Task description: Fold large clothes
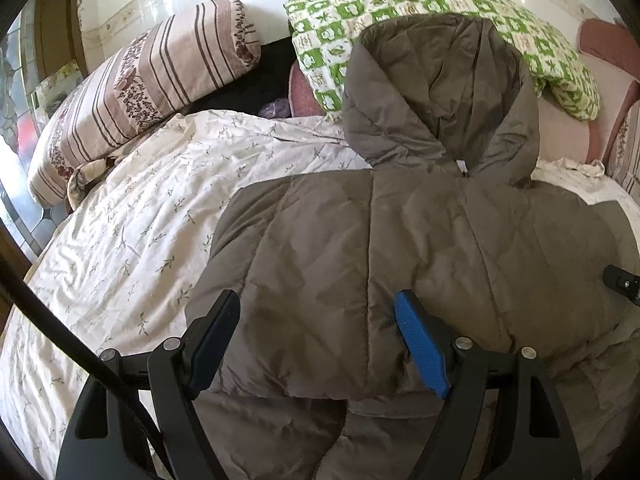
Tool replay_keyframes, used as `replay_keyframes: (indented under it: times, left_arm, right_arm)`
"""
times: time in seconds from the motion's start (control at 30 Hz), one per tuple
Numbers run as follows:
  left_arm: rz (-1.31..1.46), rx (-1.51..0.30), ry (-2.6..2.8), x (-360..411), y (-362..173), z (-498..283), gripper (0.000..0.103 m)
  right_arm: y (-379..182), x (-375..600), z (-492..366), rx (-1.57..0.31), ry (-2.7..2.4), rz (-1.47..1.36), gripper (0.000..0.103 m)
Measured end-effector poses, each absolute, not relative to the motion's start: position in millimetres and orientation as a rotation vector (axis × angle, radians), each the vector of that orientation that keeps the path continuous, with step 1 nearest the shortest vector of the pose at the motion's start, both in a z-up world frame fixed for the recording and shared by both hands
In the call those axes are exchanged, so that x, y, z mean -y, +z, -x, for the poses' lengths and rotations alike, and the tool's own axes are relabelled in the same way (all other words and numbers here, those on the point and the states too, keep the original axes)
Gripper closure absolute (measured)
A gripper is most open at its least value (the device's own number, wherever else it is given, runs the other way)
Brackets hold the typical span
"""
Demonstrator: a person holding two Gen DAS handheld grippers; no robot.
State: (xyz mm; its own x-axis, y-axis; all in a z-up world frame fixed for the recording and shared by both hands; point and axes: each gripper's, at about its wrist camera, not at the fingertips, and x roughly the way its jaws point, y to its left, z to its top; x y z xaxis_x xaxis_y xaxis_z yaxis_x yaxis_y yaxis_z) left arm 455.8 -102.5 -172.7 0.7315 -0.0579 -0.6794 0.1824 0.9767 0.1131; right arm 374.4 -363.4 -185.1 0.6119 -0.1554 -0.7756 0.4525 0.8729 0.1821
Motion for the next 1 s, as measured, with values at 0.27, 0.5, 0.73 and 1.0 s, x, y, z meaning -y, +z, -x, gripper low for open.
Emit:
replay_keyframes:
  times: [0.27,0.5,0.73,1.0]
  left_arm:
    - [-0.168,-0.7,-0.127,100,-165,-452,0.024]
    - [-0.159,-0.69,-0.112,98,-162,-452,0.024]
    - [-0.179,-0.748,-0.128,103,-175,-457,0.024]
    - [-0.126,-0.725,-0.158,100,-162,-455,0.024]
  right_arm:
    - [-165,351,-364,-0.759,-0.405,-0.306,0.052]
    - [-156,312,-367,-0.735,-0.256,-0.233,0.052]
    - [-185,301,-381,-0.861,-0.176,-0.26,0.052]
    - [-149,328,-356,-0.747,-0.171,-0.387,0.052]
